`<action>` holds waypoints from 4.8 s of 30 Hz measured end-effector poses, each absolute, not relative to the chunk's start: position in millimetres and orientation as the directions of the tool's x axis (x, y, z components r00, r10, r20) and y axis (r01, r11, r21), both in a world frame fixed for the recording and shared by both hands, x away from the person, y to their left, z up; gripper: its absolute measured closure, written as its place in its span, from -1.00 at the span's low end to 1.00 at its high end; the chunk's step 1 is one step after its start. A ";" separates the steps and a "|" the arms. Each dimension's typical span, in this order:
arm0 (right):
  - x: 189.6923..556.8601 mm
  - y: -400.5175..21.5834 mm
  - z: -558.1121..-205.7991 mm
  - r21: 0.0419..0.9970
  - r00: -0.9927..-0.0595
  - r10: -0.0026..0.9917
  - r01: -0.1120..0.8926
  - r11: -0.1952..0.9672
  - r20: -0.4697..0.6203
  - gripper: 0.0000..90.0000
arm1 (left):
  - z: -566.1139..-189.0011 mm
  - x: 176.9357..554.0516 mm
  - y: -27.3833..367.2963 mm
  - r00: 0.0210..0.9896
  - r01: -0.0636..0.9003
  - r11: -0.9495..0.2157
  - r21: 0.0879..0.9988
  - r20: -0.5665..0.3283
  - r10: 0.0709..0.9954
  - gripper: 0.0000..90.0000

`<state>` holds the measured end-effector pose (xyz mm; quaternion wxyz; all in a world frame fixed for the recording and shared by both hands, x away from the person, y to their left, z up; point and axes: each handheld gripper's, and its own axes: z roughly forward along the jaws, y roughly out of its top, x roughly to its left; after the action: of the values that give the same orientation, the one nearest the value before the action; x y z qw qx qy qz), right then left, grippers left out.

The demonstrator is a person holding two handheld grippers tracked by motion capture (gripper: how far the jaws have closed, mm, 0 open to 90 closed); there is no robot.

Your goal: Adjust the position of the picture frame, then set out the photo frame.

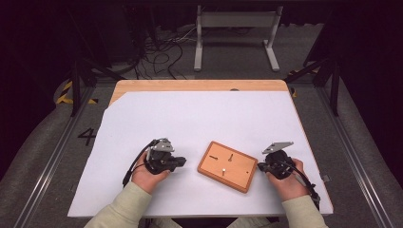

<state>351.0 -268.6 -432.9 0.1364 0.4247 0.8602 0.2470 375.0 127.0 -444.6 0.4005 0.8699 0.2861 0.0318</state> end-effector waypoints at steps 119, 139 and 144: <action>350.1 -300.4 -394.9 0.922 -0.678 0.735 0.305 0.238 0.035 -0.02 | -455.1 360.4 49.5 0.956 0.229 -0.512 0.828 -0.093 0.278 0.82; 349.3 -298.3 -394.4 0.920 -0.677 0.735 0.307 0.243 0.031 -0.04 | -453.2 344.7 45.5 0.950 -0.138 -0.623 0.770 0.281 0.137 0.85; 349.2 -297.0 -393.6 0.920 -0.678 0.735 0.302 0.251 0.022 -0.04 | -453.8 338.7 45.6 0.923 -0.248 -0.630 0.736 0.378 0.078 0.85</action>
<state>349.2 -297.0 -393.6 0.2126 0.3404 0.7618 0.5085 338.7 45.6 -453.8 0.4272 0.8825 -0.0481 0.1908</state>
